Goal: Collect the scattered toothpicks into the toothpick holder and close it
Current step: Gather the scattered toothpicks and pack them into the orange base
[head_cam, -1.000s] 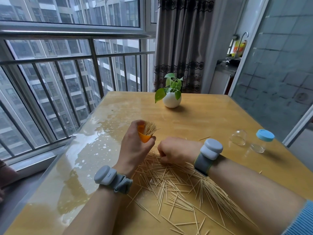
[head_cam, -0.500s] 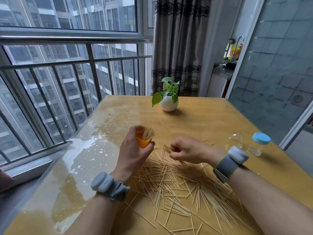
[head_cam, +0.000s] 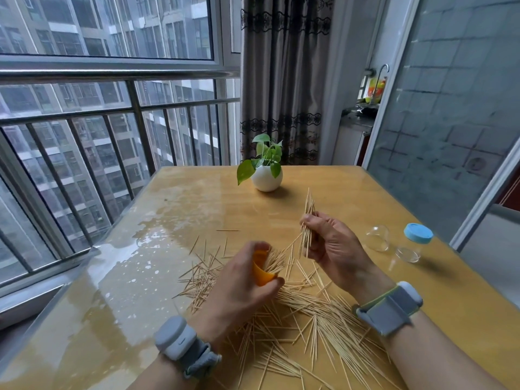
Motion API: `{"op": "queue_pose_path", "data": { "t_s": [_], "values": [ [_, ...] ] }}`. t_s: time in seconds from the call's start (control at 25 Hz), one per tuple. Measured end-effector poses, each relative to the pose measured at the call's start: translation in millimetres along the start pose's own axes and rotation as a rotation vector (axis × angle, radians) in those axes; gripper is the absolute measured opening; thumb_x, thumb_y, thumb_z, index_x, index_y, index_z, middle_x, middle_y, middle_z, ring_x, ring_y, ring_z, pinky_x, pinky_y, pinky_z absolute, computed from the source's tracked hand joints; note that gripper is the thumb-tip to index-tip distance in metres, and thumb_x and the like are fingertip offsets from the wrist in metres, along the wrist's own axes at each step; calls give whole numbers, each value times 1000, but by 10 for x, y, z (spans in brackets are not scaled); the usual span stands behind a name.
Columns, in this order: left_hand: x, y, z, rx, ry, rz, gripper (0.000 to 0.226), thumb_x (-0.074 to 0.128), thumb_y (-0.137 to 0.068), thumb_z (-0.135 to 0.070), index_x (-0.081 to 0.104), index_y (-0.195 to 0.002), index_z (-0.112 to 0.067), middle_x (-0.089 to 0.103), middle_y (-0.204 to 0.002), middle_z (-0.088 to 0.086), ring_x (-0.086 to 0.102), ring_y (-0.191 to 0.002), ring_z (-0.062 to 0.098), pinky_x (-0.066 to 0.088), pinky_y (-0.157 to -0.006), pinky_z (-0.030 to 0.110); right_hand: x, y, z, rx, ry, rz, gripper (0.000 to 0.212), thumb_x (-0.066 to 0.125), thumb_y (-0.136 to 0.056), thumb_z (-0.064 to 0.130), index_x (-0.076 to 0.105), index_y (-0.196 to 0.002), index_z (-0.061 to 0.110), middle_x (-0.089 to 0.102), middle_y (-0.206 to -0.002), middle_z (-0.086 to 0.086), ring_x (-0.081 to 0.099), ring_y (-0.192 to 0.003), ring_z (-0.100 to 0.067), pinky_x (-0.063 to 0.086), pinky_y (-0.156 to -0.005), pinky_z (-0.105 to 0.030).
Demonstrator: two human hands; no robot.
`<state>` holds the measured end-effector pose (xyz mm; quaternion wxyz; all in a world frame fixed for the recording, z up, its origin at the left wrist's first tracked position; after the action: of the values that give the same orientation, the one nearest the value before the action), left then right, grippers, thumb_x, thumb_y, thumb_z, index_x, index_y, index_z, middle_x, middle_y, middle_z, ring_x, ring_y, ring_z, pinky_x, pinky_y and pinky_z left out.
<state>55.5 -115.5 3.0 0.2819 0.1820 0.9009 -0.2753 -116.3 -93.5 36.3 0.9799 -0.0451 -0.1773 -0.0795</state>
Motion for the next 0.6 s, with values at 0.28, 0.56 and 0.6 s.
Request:
{"op": "queue_pose_path", "data": {
  "t_s": [0.28,0.56,0.6],
  "values": [
    [91,16,-67,42,23,26,62,81,-73,-44,49,-126,-31,59,-112,-17,58,-102,-5,43,-84,3,102,65,-79,-286,260,-120,18,56,-98,11,58,-81,8,44,-59,0,39,-55,-13,34,-52,-27],
    [86,15,-66,45,9,23,62,80,-73,-44,51,-125,-28,60,-107,-16,58,-94,-4,42,-77,5,164,73,-153,-286,543,44,23,61,-95,26,62,-85,6,53,-69,2,48,-66,-14,42,-62,-35],
    [90,14,-70,45,12,29,62,80,-72,-45,51,-125,-28,60,-107,-16,58,-93,-4,42,-76,6,188,90,-152,-298,551,49,19,60,-97,23,63,-85,8,56,-69,3,51,-65,-12,45,-61,-31]
  ]
}}
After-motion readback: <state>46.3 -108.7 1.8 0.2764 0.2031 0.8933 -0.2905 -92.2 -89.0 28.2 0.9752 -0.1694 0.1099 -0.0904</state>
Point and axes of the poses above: each hand's wrist, its own y-axis away from the middle knuckle, its own x-axis out of the palm, z = x × y, the point moved 6 cm from there along -y, towards the middle knuckle
